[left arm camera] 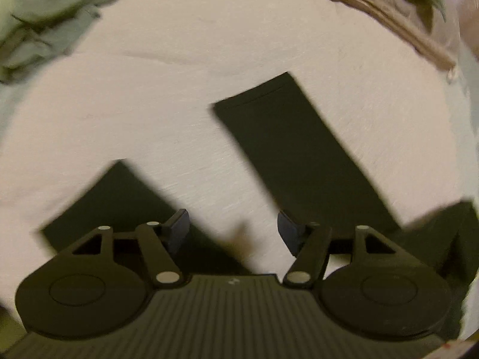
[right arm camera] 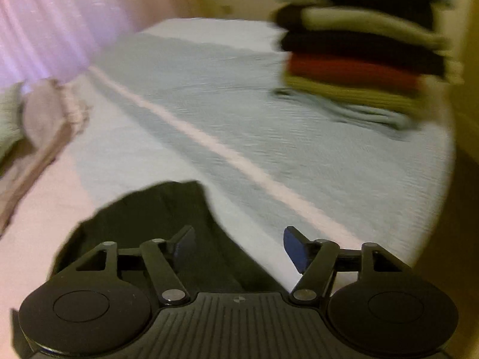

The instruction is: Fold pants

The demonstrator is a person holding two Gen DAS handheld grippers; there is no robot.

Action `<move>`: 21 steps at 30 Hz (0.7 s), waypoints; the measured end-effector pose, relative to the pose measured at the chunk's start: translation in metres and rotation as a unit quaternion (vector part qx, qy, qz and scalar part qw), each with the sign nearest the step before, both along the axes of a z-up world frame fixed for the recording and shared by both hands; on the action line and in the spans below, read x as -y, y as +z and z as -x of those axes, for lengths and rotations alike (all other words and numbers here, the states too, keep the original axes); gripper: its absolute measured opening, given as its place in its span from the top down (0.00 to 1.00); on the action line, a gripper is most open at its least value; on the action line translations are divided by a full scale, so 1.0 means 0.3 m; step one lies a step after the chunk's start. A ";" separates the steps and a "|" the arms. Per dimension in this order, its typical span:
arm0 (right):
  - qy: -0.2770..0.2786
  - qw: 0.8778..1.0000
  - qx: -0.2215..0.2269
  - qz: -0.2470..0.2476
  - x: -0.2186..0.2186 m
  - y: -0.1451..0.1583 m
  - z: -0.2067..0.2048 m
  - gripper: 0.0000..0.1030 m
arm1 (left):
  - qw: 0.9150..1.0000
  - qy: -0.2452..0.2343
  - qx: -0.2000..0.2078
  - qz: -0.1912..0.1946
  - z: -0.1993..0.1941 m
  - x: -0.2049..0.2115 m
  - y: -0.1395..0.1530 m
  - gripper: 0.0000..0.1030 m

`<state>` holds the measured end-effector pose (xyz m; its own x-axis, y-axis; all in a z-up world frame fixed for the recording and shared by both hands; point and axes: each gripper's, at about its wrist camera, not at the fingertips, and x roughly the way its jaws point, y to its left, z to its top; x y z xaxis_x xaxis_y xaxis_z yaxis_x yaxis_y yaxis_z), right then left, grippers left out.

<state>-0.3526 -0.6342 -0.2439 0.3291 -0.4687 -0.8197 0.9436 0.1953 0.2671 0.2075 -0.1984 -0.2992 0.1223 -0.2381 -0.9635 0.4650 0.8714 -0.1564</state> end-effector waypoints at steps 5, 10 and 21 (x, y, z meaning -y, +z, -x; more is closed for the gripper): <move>0.050 0.998 0.031 -0.020 0.139 -0.165 -0.097 0.37 | 0.998 0.048 -0.038 0.030 -0.097 0.113 -0.152 0.40; 0.087 0.994 0.048 -0.035 0.238 -0.296 -0.155 0.37 | 0.996 0.078 -0.036 0.032 -0.156 0.196 -0.244 0.39; 0.066 0.980 0.187 -0.003 0.283 -0.310 -0.084 1.00 | 0.993 0.098 0.021 0.058 -0.152 0.185 -0.185 0.96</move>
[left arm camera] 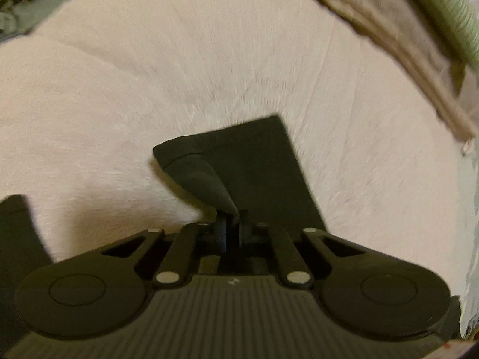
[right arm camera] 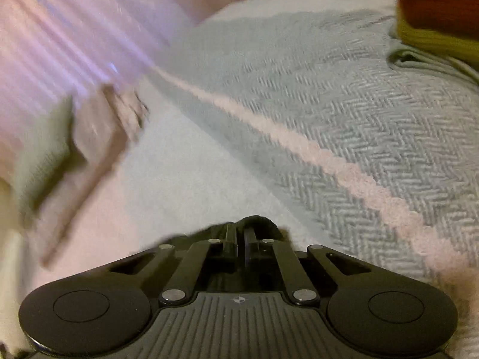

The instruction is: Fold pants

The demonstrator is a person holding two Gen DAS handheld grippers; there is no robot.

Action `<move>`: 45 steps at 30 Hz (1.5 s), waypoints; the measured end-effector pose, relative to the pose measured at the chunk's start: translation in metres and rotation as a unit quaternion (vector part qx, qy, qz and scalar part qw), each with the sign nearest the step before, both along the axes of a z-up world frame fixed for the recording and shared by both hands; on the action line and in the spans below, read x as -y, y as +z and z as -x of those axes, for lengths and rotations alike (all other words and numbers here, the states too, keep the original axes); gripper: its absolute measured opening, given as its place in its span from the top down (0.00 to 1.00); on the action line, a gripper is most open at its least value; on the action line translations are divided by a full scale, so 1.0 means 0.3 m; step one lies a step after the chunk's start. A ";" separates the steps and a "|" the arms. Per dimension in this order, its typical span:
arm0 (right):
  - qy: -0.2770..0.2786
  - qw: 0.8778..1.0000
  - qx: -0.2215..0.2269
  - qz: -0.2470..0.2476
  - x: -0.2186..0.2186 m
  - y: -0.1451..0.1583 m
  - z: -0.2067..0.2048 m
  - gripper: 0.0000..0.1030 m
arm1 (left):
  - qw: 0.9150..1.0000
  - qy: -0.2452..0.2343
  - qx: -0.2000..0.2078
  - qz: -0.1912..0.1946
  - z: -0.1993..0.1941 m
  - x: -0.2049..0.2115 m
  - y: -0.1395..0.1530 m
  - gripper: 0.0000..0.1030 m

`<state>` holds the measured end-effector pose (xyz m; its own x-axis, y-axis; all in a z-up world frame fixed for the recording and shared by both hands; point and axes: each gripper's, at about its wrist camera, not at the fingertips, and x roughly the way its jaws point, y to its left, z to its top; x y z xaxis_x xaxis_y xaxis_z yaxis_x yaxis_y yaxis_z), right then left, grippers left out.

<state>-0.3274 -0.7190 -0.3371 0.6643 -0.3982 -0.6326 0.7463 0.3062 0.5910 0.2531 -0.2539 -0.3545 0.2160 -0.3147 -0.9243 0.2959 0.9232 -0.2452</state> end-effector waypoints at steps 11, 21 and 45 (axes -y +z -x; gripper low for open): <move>-0.028 0.994 0.076 0.075 0.077 0.267 -0.047 1.00 | 0.994 0.051 0.098 0.008 -0.141 0.040 0.514 0.97; -0.033 0.997 -0.051 0.042 0.376 0.207 -0.293 0.71 | 0.990 0.021 0.122 -0.060 -0.311 0.395 0.298 0.48; -0.129 0.981 -0.136 -0.052 0.037 -0.007 0.037 0.63 | 0.993 0.078 0.093 0.003 -0.400 0.349 -0.112 0.59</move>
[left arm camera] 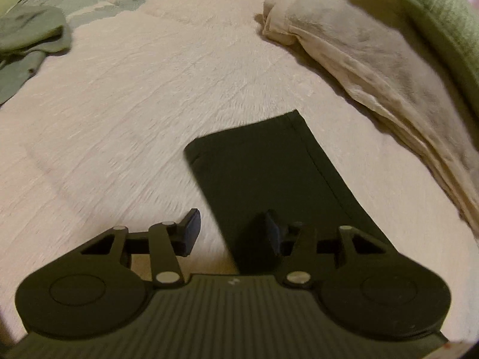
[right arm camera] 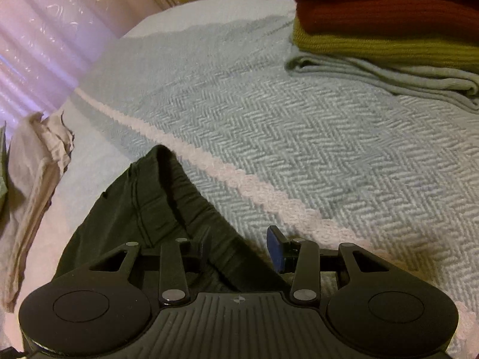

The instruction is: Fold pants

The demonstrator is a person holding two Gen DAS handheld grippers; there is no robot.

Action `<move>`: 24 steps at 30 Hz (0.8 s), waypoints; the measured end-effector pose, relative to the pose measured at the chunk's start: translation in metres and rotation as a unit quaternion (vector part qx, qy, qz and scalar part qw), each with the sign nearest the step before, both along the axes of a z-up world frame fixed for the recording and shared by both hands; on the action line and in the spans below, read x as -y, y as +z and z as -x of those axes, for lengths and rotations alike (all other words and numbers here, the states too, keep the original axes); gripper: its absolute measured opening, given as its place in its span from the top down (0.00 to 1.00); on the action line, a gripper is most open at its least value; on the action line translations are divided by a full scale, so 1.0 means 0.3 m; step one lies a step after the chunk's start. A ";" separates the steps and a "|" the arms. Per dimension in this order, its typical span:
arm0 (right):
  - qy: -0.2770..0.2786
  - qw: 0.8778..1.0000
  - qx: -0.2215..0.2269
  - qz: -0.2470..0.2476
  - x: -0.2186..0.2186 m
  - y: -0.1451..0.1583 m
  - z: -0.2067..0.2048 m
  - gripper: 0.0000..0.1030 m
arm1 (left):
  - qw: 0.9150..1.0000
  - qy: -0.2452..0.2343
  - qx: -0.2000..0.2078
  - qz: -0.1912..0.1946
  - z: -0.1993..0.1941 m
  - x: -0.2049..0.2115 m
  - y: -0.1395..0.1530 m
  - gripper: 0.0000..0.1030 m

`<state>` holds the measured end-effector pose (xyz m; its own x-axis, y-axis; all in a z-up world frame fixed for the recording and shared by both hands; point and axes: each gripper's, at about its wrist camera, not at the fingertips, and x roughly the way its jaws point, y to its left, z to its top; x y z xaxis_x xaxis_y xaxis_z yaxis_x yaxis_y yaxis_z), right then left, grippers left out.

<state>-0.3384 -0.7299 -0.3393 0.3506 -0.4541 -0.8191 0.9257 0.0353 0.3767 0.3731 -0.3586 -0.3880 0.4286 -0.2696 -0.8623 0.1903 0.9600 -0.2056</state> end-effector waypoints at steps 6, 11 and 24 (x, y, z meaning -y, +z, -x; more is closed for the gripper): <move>-0.040 0.999 -0.013 -0.001 -0.078 0.012 0.043 0.63 | 0.995 -0.062 0.060 -0.040 0.004 0.024 0.003 0.91; -0.037 0.999 -0.011 0.016 -0.119 0.046 0.053 0.63 | 0.981 -0.106 0.152 -0.064 0.031 -0.042 0.091 0.90; -0.062 0.996 0.051 -0.045 -0.328 0.046 0.318 0.47 | 0.987 -0.085 0.111 -0.078 0.199 -0.335 0.228 0.70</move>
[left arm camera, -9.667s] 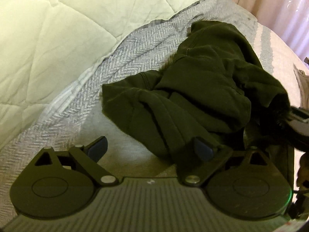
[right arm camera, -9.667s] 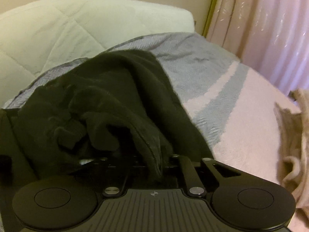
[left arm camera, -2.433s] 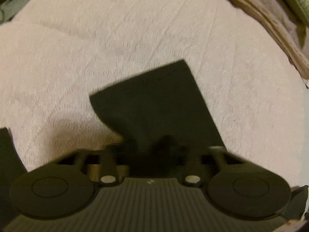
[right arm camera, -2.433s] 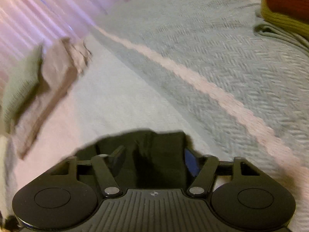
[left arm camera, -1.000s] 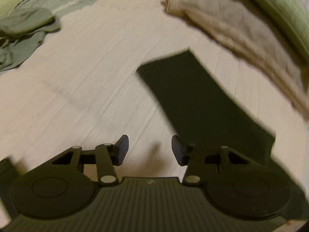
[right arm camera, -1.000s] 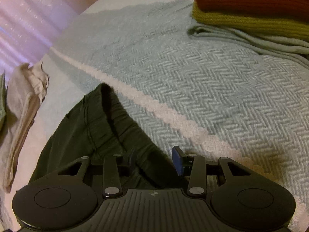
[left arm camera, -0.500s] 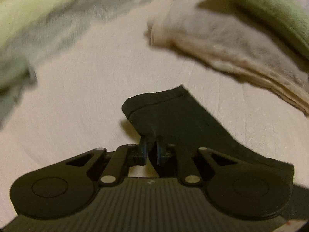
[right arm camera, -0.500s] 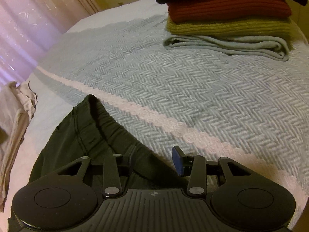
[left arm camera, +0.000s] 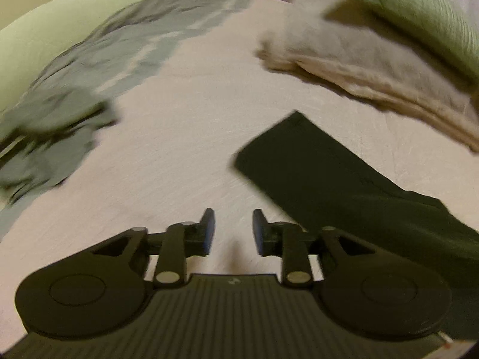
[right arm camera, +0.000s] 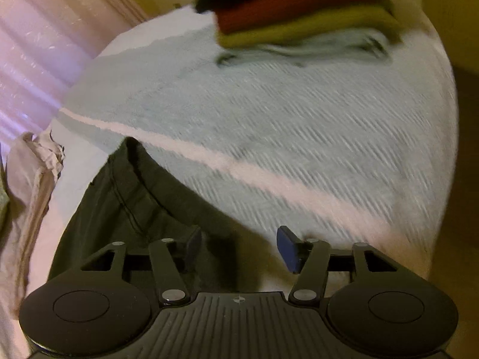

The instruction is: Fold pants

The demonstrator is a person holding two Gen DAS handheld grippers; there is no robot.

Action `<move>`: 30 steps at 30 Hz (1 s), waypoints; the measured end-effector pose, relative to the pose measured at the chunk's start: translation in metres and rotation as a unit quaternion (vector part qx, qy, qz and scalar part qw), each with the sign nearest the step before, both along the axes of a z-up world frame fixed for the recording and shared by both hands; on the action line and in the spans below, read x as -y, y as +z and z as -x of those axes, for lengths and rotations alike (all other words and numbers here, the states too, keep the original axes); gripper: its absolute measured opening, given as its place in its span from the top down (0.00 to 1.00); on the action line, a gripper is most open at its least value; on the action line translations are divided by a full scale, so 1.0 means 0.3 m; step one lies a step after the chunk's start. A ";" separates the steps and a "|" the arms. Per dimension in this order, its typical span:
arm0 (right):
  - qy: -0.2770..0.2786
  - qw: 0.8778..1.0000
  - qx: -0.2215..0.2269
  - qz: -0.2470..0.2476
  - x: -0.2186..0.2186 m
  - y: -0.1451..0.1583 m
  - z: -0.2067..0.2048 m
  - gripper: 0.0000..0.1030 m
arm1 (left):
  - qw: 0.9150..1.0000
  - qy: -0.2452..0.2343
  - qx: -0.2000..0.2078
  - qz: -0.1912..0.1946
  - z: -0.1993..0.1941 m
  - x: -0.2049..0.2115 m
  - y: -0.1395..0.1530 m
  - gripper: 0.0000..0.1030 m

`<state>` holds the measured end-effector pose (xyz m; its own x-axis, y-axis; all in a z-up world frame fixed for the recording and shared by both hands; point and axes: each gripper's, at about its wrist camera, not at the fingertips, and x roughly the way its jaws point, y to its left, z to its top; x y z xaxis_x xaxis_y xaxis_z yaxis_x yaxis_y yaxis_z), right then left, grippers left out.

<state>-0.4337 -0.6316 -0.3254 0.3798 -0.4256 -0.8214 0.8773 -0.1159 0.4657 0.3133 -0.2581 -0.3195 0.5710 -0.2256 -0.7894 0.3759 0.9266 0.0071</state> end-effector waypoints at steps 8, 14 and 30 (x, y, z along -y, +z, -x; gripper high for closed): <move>0.027 0.994 0.103 -0.022 -0.046 -0.134 -0.081 0.47 | 0.994 0.107 -0.034 -0.018 0.247 -0.506 0.209 0.56; 0.066 0.994 0.082 0.009 -0.093 -0.117 -0.188 0.95 | 0.986 0.118 -0.118 0.012 0.373 -0.651 0.085 0.55; 0.078 0.991 0.079 0.070 0.078 0.085 -0.393 0.96 | 0.989 -0.003 -0.134 0.063 0.221 -0.079 -0.041 0.56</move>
